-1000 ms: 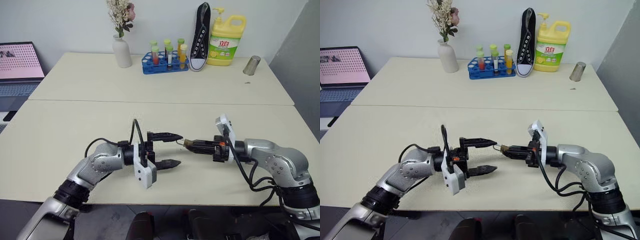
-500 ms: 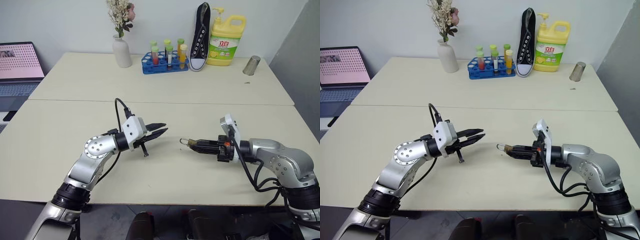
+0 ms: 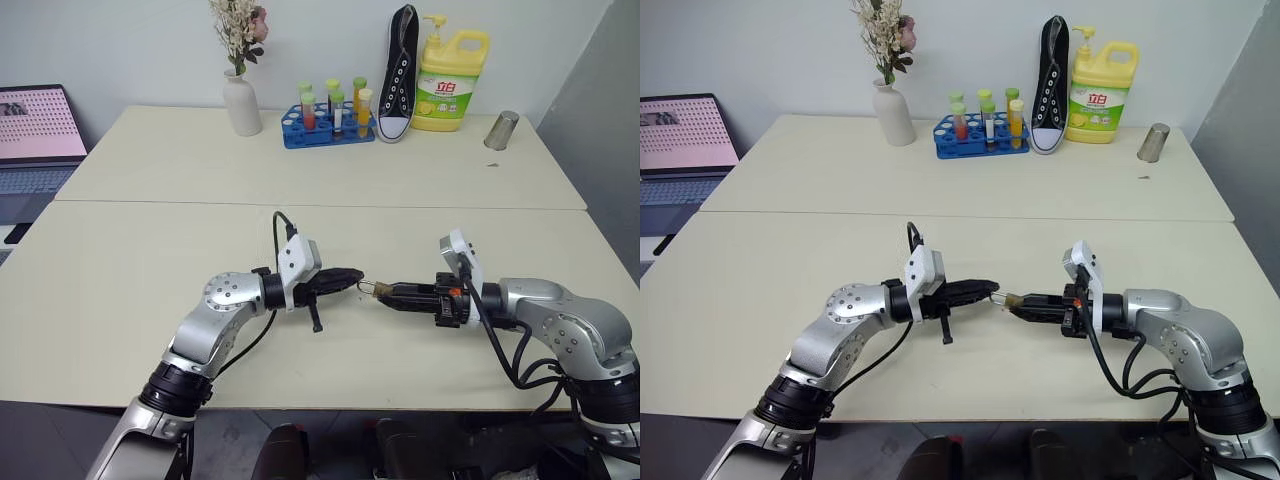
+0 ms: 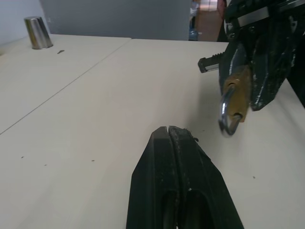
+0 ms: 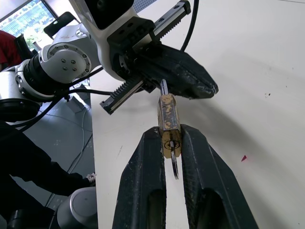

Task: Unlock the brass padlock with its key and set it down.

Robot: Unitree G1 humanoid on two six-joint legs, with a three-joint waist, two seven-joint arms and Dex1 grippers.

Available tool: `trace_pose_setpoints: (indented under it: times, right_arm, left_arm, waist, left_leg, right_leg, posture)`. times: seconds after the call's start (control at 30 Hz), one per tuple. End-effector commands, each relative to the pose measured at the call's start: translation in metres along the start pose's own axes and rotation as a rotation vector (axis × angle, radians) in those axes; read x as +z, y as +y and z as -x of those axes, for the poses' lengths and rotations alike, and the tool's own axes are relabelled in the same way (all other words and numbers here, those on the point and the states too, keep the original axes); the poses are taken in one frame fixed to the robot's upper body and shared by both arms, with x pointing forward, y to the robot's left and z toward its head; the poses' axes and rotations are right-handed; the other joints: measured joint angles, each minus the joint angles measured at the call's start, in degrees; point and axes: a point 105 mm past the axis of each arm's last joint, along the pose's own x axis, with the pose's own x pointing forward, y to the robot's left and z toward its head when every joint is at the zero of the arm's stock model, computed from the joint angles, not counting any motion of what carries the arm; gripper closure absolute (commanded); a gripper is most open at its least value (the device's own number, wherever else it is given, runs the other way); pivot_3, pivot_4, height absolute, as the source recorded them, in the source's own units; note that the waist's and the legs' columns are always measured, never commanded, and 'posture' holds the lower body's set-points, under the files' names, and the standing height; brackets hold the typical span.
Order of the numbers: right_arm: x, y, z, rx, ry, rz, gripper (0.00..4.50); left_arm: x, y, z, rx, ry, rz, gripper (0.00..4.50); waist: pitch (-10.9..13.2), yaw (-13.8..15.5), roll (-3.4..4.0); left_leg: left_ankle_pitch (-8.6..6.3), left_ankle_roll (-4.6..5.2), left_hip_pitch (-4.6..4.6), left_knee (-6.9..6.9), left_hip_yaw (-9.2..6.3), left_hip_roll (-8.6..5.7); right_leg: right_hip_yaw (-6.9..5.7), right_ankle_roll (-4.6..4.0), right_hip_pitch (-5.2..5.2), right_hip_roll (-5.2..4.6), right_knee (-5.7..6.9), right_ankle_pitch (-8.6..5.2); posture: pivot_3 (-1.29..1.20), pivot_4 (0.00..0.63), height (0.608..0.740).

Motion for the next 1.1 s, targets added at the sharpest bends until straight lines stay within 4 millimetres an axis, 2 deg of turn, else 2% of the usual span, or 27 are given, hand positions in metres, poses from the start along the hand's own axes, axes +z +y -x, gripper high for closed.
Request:
trace_pose_setpoints:
  times: [0.03, 0.53, 0.6, 0.77, 1.1]
  right_arm:
    - [0.011, 0.005, 0.004, 0.01, -0.023, 0.057, 4.39]
    - [0.008, 0.0, 0.003, -0.01, -0.012, 0.056, 4.39]
    - [0.008, -0.001, 0.003, -0.012, -0.008, 0.059, 4.39]
    - [0.008, -0.001, 0.002, -0.011, -0.005, 0.063, 4.39]
    - [0.007, 0.0, 0.001, -0.002, -0.001, 0.063, 4.39]
  left_arm:
    - [0.018, -0.01, -0.003, -0.051, -0.057, -0.011, 4.5]
    - [0.022, -0.028, 0.007, -0.133, -0.017, 0.024, 4.5]
    - [0.024, -0.03, 0.009, -0.149, -0.021, 0.051, 4.5]
    - [0.034, -0.028, 0.01, -0.135, -0.056, 0.103, 4.5]
    - [0.04, -0.021, 0.006, -0.092, -0.085, 0.093, 4.5]
  waist:
    - [0.0, 0.0, 0.0]
    - [0.0, 0.0, 0.0]
    - [0.0, 0.0, 0.0]
    - [0.0, 0.0, 0.0]
    - [0.0, 0.0, 0.0]
  left_leg:
    - [0.0, 0.0, 0.0, 0.0, 0.0, 0.0]
    - [0.0, 0.0, 0.0, 0.0, 0.0, 0.01]
    - [0.0, 0.0, 0.01, 0.0, 0.0, 0.0]
    - [0.0, 0.0, 0.01, 0.0, 0.0, 0.01]
    - [0.0, 0.0, 0.01, 0.0, -0.01, 0.0]
  right_leg:
    - [0.0, 0.0, 0.0, 0.0, 0.0, 0.0]
    - [0.01, 0.0, 0.0, 0.0, -0.01, -0.01]
    - [0.02, 0.21, 0.0, -0.01, -0.01, -0.13]
    - [0.02, 0.23, 0.0, -0.01, -0.01, -0.14]
    - [0.02, 0.23, 0.0, -0.01, -0.01, -0.14]
  posture:
    - [0.0, 0.15, 0.74]
    - [0.0, 0.15, 0.74]
    - [0.0, 0.15, 0.74]
    - [0.0, 0.15, 0.74]
    - [0.0, 0.15, 0.74]
